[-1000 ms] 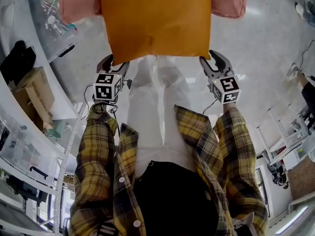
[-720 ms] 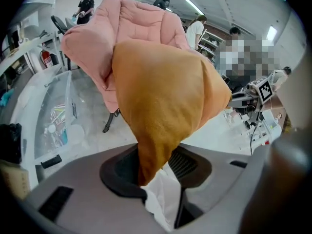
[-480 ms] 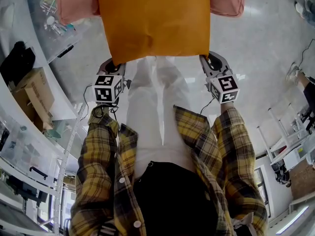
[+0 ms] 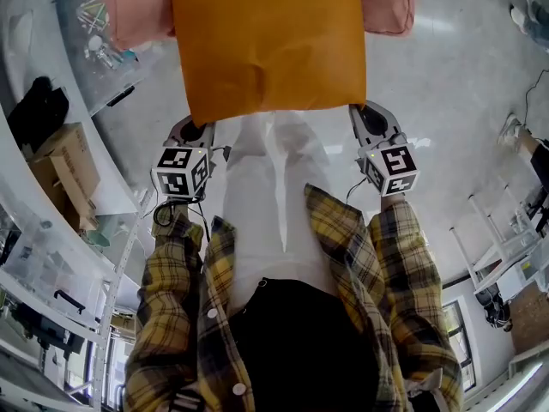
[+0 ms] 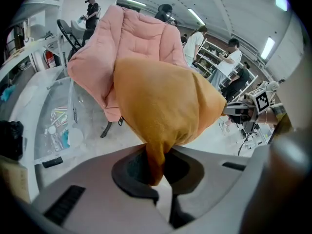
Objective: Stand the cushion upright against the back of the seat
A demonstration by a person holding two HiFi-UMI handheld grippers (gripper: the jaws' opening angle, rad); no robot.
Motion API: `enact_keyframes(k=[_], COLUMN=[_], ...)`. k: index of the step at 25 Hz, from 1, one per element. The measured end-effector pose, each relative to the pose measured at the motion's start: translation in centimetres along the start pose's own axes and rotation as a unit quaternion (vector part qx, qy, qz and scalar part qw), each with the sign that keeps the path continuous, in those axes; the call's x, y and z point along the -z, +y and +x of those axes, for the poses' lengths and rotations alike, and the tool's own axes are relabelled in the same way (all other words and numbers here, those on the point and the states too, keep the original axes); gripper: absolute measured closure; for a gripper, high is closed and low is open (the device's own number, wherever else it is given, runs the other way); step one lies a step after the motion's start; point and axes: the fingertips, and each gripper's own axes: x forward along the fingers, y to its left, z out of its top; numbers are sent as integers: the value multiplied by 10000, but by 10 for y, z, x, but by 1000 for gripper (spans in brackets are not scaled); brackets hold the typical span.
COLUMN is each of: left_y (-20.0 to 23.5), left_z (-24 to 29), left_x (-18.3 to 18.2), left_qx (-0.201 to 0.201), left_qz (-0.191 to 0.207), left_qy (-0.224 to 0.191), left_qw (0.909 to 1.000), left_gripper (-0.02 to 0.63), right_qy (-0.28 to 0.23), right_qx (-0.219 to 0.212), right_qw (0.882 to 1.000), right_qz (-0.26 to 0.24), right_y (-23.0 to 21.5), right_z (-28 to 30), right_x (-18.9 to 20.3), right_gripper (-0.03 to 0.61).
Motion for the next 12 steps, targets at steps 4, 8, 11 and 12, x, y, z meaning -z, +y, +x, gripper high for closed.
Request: enact_keyframes(k=[4, 8, 11, 12], left_y=[-14, -25, -35, -39], left_z=[-20, -51, -79, -89], left_x=[-18, -46, -71, -78], left_qx=[67, 58, 25, 23], left_qz=[18, 31, 42, 57], left_qy=[28, -71, -178, -209], left_qw=[10000, 10000, 9998, 9998], left_gripper=[591, 591, 591, 591], right_qy=[-188, -373, -463, -495], right_qx=[90, 19, 16, 29], right_qw=[9994, 9978, 9969, 9966], right_qz=[280, 550, 630, 650], right_y=[2, 5, 10, 12], right_z=[-22, -45, -66, -74], right_x=[-24, -58, -86, -96], right_gripper=[557, 557, 557, 557])
